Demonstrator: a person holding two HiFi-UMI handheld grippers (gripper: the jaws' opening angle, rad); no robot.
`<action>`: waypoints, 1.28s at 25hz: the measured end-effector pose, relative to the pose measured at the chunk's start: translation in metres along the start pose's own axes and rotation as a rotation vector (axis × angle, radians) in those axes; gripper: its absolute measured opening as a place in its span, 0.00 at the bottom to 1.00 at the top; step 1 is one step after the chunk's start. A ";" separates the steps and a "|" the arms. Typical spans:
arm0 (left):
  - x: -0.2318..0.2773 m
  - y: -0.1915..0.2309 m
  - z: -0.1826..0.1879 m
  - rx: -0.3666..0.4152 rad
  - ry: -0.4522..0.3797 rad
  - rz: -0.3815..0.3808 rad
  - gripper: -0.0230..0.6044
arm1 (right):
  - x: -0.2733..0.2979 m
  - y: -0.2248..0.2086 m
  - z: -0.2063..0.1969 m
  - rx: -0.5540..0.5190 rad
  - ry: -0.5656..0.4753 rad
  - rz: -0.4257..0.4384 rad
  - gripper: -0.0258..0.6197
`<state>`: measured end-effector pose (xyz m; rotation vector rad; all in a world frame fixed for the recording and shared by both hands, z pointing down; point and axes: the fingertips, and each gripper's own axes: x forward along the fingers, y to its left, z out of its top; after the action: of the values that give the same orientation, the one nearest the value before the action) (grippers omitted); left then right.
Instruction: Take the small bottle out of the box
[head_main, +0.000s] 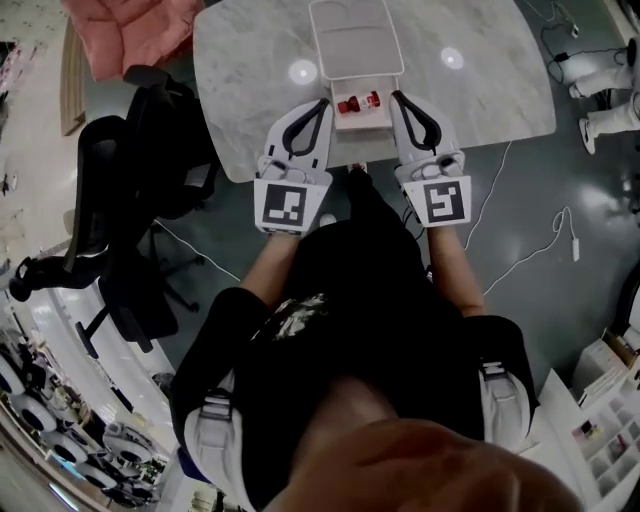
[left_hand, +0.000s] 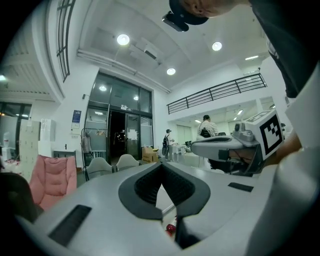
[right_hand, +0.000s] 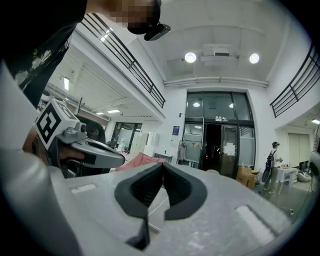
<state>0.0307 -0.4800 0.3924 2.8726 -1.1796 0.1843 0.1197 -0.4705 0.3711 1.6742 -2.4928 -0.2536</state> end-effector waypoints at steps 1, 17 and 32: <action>0.006 0.001 -0.001 -0.006 0.010 -0.001 0.06 | 0.005 -0.006 -0.005 0.009 0.002 0.009 0.04; 0.086 0.001 -0.061 0.037 0.205 0.043 0.06 | 0.066 -0.017 -0.125 -0.068 0.250 0.537 0.35; 0.104 0.031 -0.121 -0.105 0.345 0.213 0.06 | 0.083 0.028 -0.289 -0.448 0.659 1.120 0.40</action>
<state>0.0706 -0.5659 0.5244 2.4874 -1.3682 0.5780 0.1211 -0.5567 0.6609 0.0352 -2.1869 -0.0832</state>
